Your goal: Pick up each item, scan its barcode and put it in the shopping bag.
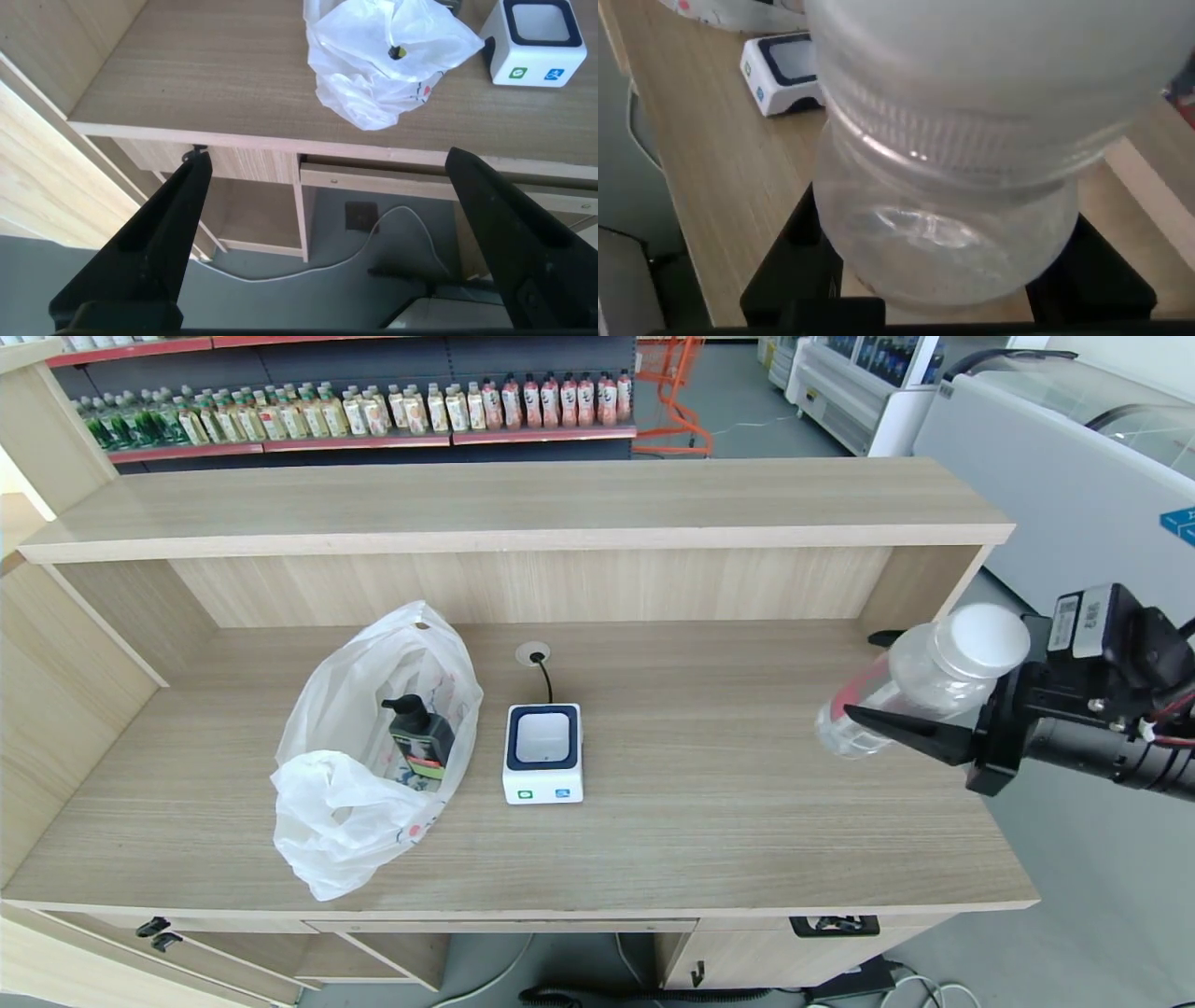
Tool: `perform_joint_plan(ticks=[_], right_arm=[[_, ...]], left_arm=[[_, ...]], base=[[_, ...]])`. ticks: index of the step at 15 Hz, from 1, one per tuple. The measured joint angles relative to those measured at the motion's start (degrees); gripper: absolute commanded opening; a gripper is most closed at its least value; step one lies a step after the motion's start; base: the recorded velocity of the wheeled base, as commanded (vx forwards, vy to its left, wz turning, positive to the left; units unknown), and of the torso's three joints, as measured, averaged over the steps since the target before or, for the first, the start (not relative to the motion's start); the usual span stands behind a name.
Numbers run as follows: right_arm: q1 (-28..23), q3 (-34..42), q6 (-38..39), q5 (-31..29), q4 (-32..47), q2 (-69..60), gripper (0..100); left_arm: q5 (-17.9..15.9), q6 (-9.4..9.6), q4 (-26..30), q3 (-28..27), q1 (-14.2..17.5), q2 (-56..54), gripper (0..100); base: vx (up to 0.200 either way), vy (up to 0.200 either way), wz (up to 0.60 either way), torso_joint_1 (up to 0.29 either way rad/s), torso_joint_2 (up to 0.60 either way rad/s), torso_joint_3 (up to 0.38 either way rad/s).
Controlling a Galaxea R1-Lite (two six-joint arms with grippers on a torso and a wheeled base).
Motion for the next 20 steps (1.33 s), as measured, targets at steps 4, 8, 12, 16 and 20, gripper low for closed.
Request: perform_joint_plan(ticks=[4,8,12,16,20], right_arm=[[-5.0,-2.2,-11.4,-3.7,0.7,0.1,0],[-5.1,-1.6,-14.8,-5.9,0.7,0.6,0],[-4.2,-0.7,-14.9,-5.9,0.6,0.7,0],[-3.0,-0.2,-14.7,-5.4,0.7,0.9,0],[-0.2,-0.5,-14.3,-5.2,0.6,1.6,0]], left_arm=[[0.0,0.00,0.0,0.0,0.0,0.0,100],[0.0,0.02,0.0,0.0,0.0,0.0,100],[0.0,0.09,0.0,0.0,0.0,0.0,100],[0.0,0.02,0.0,0.0,0.0,0.0,100],[0.0,0.00,0.0,0.0,0.0,0.0,100]], base=[[0.000,0.000,0.00,0.000,0.00,0.000],[0.000,0.000,0.00,0.000,0.00,0.000],[0.000,0.000,0.00,0.000,0.00,0.000],[0.000,0.150,0.00,-0.001,0.00,0.003],[0.000,0.200,0.00,0.006,0.01,-0.001]])
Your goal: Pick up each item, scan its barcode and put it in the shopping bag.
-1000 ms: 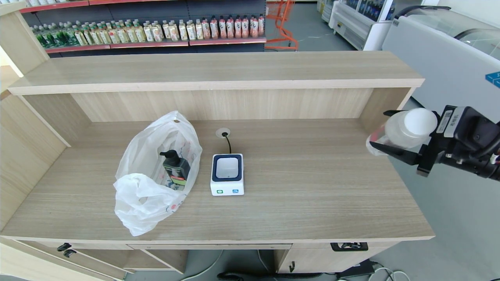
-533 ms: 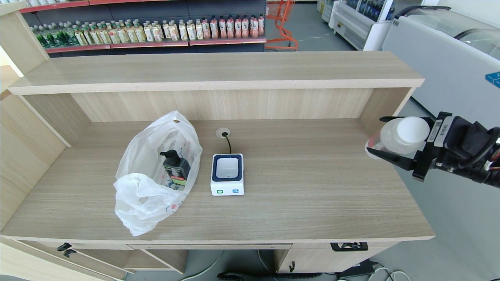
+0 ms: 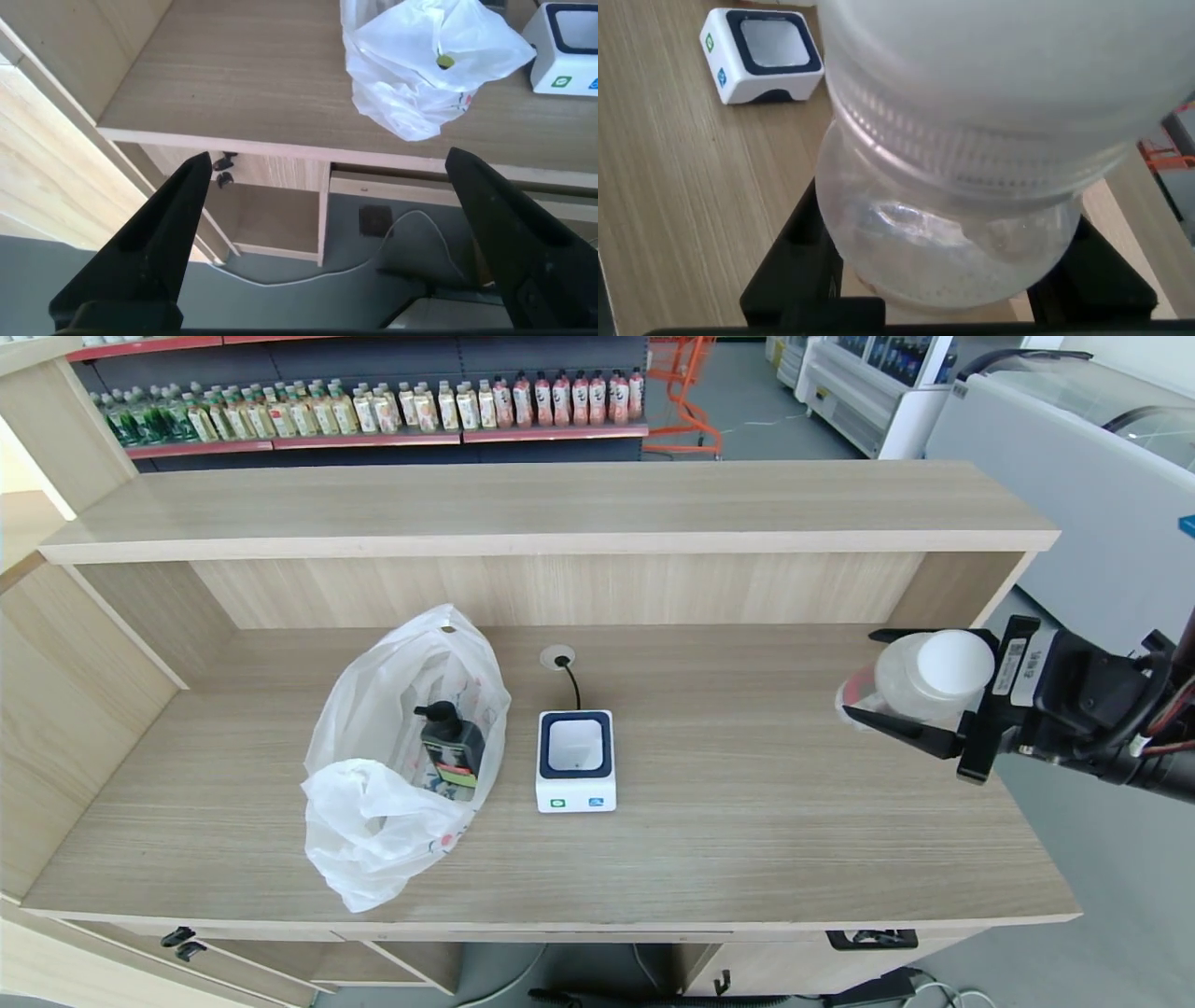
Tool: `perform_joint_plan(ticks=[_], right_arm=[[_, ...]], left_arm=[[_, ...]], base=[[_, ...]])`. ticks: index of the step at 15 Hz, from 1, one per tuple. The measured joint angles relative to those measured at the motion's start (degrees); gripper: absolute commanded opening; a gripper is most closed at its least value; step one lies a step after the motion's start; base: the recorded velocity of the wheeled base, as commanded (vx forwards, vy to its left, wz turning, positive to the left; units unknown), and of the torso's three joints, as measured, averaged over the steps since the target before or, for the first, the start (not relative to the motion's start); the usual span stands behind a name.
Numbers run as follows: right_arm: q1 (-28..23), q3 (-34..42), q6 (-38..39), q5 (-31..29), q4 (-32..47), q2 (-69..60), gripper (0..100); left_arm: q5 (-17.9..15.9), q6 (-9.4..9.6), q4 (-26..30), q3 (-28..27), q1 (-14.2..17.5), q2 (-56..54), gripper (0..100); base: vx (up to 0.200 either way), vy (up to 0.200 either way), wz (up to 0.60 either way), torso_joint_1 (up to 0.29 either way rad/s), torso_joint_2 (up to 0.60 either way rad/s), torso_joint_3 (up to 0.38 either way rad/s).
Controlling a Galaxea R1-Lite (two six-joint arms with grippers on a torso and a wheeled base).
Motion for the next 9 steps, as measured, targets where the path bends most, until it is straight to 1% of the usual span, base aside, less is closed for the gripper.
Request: perform_joint_plan(ticks=[3,7,8,9], right_arm=[[1.6,-0.1,0.8,0.5,0.1,0.9,0],[1.8,-2.2,0.9,0.9,0.0,2.7,0],[1.9,-2.6,0.8,1.1,0.0,3.2,0],[1.9,-2.6,0.8,1.2,0.0,3.5,0]], left_arm=[[0.0,-0.06,0.0,0.0,0.1,0.0,100],[0.0,0.00,0.0,0.0,0.1,0.0,100],[0.0,0.02,0.0,0.0,0.0,0.0,100],[0.0,0.06,0.0,0.0,0.0,0.0,100]], base=[[0.000,0.200,0.00,0.001,0.00,0.005],[0.000,0.200,0.00,0.000,0.00,0.006],[0.200,0.200,0.00,0.002,0.00,-0.002],[0.000,0.000,0.00,0.000,0.00,0.000]])
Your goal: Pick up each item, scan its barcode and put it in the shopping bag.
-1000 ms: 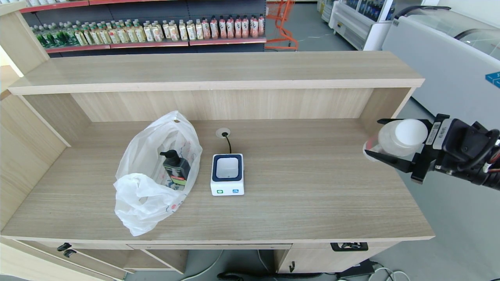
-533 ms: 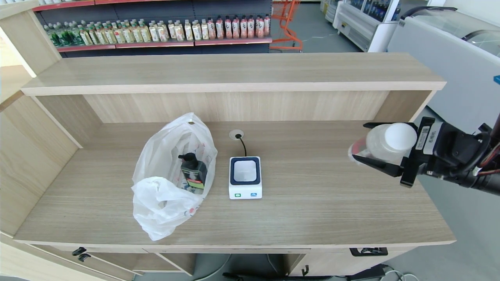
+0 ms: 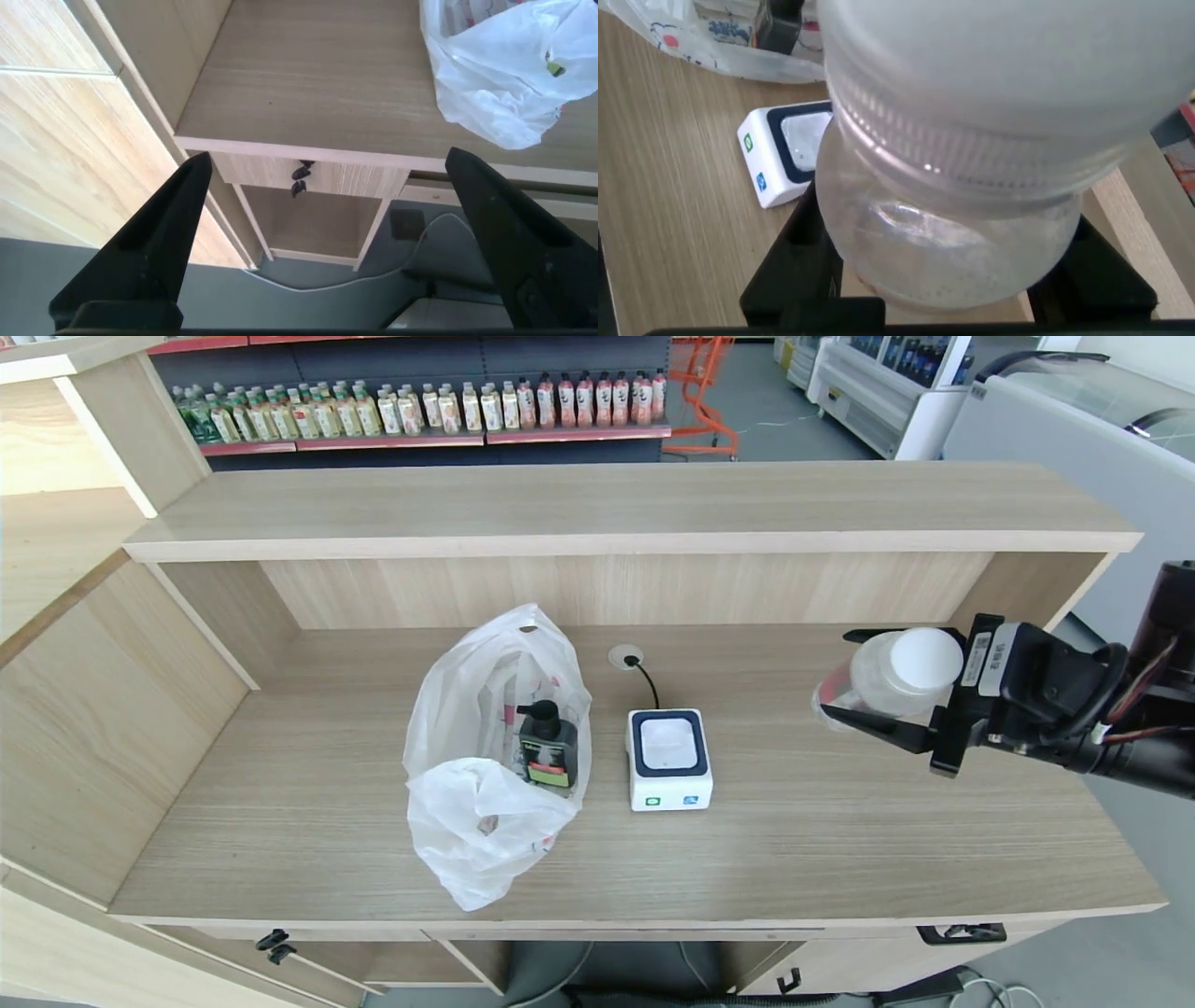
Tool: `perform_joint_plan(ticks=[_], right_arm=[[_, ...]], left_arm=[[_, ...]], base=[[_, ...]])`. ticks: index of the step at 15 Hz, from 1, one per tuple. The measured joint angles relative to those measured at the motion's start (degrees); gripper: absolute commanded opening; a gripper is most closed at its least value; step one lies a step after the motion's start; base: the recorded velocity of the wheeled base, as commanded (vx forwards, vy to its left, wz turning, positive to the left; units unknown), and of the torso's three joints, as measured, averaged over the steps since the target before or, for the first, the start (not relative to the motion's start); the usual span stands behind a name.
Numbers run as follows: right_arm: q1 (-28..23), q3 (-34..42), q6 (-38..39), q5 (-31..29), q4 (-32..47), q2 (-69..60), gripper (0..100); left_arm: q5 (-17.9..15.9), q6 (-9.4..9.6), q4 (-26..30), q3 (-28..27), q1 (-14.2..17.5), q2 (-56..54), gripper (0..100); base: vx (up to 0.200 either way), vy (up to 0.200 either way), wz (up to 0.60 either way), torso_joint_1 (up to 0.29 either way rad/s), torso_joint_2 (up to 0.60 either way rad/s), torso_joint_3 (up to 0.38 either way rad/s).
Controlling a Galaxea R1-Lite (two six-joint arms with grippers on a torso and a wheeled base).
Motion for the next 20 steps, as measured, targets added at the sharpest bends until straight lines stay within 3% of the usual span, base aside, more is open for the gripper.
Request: perform_joint_plan(ticks=[5,10,20], right_arm=[[-0.3,-0.6,0.0,2.5,-0.4,2.5,0],[-0.1,-1.2,-0.1,10.4,-0.4,5.0,0],[1.8,-3.7,-2.1,19.7,-2.7,12.8,0]], left_arm=[[0.0,0.05,0.0,0.0,0.1,0.0,100],[0.0,0.13,0.0,0.0,0.0,0.0,100],[0.0,0.13,0.0,0.0,0.0,0.0,100]], base=[[0.000,0.000,0.00,0.000,0.00,0.000],[0.200,0.000,0.00,-0.002,0.00,0.006],[0.000,0.000,0.00,0.000,0.00,0.000]])
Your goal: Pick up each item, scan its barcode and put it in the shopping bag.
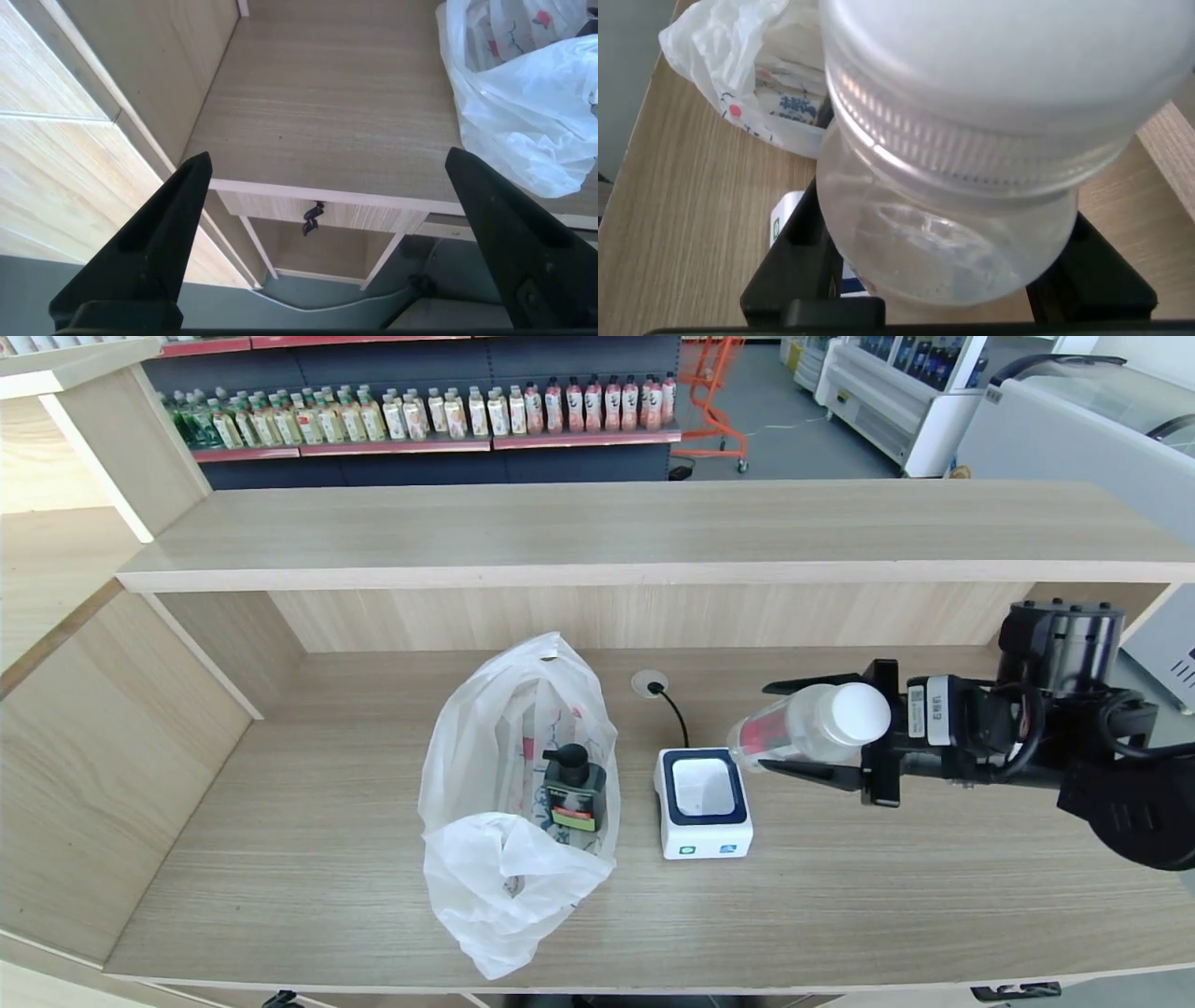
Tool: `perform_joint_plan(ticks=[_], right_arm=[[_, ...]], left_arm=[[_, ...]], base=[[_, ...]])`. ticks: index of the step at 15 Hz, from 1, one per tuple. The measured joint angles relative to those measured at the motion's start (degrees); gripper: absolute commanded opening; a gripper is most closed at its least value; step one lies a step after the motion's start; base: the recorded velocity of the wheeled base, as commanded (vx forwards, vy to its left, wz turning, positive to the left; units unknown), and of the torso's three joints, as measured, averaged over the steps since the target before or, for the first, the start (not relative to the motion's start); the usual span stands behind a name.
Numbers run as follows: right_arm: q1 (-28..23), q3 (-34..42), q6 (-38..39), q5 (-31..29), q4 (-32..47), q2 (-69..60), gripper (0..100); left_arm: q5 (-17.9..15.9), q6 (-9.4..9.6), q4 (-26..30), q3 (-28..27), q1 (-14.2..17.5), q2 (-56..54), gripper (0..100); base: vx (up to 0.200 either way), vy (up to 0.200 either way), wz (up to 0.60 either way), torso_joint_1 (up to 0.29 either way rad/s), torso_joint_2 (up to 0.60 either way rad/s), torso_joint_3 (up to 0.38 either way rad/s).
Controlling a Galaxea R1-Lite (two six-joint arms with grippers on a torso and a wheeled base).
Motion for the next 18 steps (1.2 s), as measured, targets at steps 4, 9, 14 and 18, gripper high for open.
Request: perform_joint_plan(ticks=[4,9,14,18], right_arm=[[0.2,0.4,-6.3,1.8,0.0,2.5,0],[0.3,1.1,-12.4,3.6,0.0,6.4,0],[1.0,-2.7,-15.6,4.1,-0.1,10.3,0],[1.2,-5.0,-15.8,6.5,-0.1,12.8,0]], left_arm=[[0.0,0.00,0.0,0.0,0.0,0.0,100],[0.0,0.00,0.0,0.0,0.0,0.0,100],[0.0,-0.02,0.0,0.0,0.0,0.0,100],[0.0,0.00,0.0,0.0,0.0,0.0,100]], base=[[0.000,0.000,0.00,0.000,0.00,0.000],[0.000,0.000,0.00,0.000,0.00,0.000],[0.000,0.000,0.00,0.000,0.00,0.000],[0.000,0.000,0.00,0.000,0.00,0.000]])
